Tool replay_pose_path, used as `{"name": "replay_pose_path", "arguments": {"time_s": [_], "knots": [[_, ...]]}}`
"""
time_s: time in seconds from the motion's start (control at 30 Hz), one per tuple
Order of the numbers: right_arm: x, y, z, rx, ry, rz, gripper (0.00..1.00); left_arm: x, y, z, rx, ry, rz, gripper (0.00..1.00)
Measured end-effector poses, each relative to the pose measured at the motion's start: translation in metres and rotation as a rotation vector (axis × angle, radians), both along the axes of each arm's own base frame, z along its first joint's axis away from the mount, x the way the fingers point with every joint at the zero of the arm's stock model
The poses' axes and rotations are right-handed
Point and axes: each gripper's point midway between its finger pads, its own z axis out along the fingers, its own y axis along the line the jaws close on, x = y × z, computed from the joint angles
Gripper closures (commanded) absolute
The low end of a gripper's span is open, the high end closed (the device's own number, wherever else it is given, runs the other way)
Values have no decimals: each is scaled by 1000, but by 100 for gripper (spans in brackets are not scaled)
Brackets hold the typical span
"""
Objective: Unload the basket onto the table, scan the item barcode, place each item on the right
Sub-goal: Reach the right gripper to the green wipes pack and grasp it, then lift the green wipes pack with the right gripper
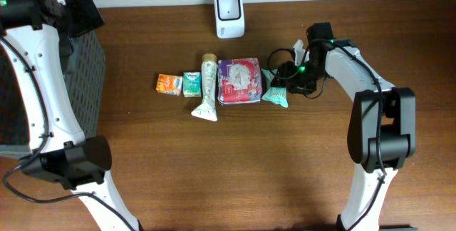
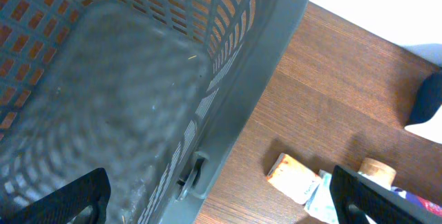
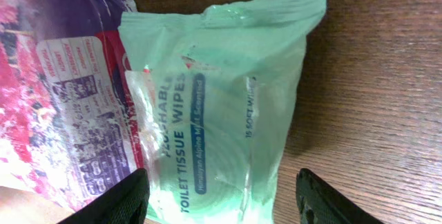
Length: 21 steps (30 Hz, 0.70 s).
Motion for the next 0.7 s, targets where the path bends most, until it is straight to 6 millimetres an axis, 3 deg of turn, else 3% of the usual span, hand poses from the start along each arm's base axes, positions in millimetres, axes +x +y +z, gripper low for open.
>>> {"name": "replay_pose_path", "arguments": {"time_s": [0.07,0.13,0.2,0.27,0.4,0.5,0.63,0.7], "knots": [[-1,0,0,1,3,3,43,0,0,0,1,0,0,1],[-17,-15,-2,-93,82,-7,43,0,0,0,0,-1,0,1],[-11,-28,22,-200,90,-10,43,0,0,0,0,0,0,1],[10,-13,47,-247,-21,20,42,0,0,0,0,0,0,1],[11,42,46,-394,-139,152,42,0,0,0,0,0,0,1],[12,38,45,-490,-162,149,43,0,0,0,0,0,0,1],[9,23,34,-531,-135,137,68,0,0,0,0,0,0,1],[5,21,21,-541,-104,134,69,0,0,0,1,0,0,1]]}}
